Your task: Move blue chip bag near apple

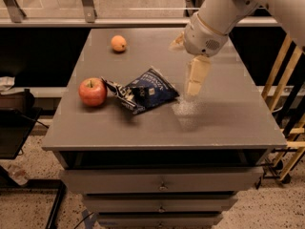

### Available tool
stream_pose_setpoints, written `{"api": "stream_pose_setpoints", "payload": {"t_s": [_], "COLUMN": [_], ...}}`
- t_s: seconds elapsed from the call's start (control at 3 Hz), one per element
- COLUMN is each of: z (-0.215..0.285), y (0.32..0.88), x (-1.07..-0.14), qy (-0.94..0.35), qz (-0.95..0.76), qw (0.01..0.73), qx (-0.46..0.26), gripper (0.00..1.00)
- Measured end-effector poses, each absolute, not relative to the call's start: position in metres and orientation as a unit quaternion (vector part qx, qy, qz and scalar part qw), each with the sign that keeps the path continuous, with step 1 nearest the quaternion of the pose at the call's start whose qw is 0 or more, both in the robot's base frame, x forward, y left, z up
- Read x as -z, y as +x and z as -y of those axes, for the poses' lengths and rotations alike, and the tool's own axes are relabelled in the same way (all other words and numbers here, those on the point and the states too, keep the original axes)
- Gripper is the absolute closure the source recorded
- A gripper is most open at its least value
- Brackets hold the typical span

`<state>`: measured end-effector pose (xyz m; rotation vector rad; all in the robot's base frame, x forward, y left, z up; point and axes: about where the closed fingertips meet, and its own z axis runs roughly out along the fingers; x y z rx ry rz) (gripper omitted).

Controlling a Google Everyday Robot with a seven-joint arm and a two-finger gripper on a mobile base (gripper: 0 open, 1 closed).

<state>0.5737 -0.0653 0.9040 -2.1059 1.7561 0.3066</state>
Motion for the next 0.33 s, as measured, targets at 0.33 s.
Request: {"api": "stream_pose_setpoints", "payload": {"t_s": [0.33], "z": [0.1282], "y": [0.5763], "x": [-0.8829], "qy": [-0.722], "qz": [-0.662], "qw": [0.178], "qx": [-0.094], "gripper": [0.00]}}
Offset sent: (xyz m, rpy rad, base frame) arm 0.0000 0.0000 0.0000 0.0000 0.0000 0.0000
